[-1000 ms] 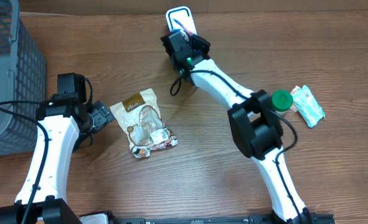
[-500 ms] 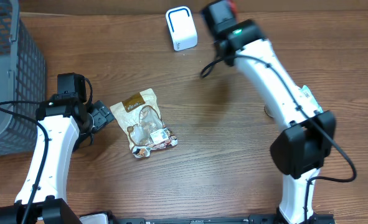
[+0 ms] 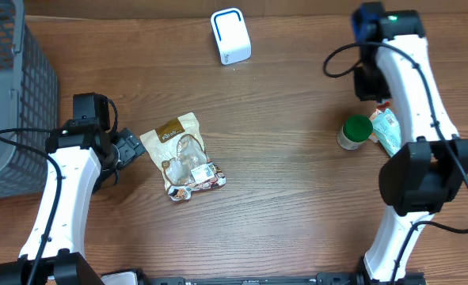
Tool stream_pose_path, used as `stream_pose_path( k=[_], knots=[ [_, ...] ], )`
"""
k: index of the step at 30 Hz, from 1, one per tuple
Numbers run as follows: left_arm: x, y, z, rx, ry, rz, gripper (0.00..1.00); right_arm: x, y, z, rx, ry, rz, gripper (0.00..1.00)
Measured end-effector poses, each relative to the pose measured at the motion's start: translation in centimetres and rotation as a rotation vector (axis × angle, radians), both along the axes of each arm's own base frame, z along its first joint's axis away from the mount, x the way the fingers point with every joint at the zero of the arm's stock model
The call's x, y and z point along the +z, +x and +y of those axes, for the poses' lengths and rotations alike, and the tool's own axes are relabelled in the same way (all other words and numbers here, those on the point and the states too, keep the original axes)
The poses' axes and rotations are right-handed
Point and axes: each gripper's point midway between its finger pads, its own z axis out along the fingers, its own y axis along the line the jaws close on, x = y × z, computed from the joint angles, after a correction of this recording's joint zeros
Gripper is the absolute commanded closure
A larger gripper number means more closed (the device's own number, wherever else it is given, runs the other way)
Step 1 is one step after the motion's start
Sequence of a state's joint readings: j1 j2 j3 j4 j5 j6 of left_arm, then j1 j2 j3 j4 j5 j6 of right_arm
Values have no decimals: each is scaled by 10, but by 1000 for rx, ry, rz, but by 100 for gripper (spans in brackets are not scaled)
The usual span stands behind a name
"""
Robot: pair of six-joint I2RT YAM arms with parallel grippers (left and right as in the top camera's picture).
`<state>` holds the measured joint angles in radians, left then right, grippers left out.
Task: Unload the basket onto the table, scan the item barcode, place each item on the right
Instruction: 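Carry the red stick right beside the jar and release it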
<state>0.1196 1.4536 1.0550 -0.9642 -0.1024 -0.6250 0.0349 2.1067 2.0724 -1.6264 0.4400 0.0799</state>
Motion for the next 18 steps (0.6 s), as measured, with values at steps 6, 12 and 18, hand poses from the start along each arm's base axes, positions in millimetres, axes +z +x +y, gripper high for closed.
stream_pose_path(
  k=[6,12,18],
  knots=[
    [0,0,0,0,0,0,0,-3,-20,-12,-105,43,51,96],
    [0,0,0,0,0,0,0,-27,-40,-7,-158,105,137,96],
    [0,0,0,0,0,0,0,-58,-77,-18,-269,118,267,96]
  ],
)
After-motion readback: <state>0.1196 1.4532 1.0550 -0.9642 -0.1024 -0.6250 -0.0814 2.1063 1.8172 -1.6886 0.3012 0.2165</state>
